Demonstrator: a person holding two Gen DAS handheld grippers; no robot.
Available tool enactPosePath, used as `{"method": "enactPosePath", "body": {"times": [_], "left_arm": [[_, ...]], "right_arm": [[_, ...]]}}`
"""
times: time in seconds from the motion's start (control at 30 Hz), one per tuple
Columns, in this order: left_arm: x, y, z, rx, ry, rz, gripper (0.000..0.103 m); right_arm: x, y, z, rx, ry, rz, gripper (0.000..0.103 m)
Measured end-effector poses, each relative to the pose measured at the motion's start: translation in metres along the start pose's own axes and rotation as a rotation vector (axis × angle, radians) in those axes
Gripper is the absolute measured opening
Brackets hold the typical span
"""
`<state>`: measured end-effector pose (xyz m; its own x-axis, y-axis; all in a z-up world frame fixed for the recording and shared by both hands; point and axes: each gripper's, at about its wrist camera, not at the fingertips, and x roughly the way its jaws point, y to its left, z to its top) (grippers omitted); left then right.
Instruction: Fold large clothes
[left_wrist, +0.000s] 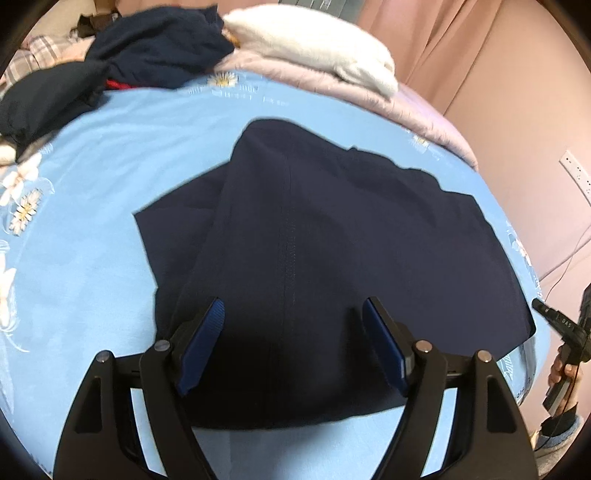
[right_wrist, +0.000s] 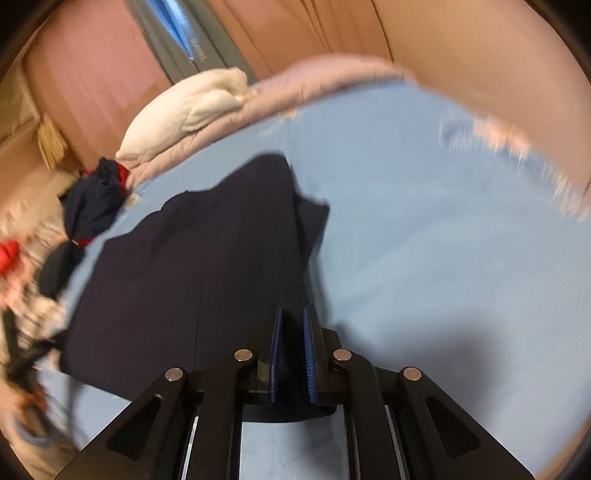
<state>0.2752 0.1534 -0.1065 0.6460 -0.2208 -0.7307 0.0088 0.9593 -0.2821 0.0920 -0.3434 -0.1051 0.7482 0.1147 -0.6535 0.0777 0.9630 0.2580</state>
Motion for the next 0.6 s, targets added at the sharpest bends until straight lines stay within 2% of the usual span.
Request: {"method": "enactPosePath", "body": {"times": [0.17, 0.27, 0.37, 0.5, 0.6], "left_arm": [[-0.009, -0.006, -0.008, 0.046, -0.056, 0.040, 0.076], [0.002, 0.003, -0.014, 0.018, -0.019, 0.053, 0.071], [0.011, 0.015, -0.026, -0.015, 0.004, 0.028, 0.070], [0.012, 0.025, -0.033, -0.040, -0.011, -0.028, 0.070], [0.002, 0.031, -0.034, -0.101, -0.011, -0.058, 0.071]], "right_arm": [[0.001, 0.038, -0.003, -0.113, -0.031, 0.073, 0.014], [0.022, 0.039, -0.014, -0.123, 0.037, 0.073, 0.014], [0.044, 0.031, -0.030, -0.108, 0.104, 0.043, 0.014], [0.051, 0.021, -0.042, -0.063, 0.075, 0.087, 0.014], [0.048, 0.020, -0.039, -0.037, 0.083, 0.096, 0.014]]}}
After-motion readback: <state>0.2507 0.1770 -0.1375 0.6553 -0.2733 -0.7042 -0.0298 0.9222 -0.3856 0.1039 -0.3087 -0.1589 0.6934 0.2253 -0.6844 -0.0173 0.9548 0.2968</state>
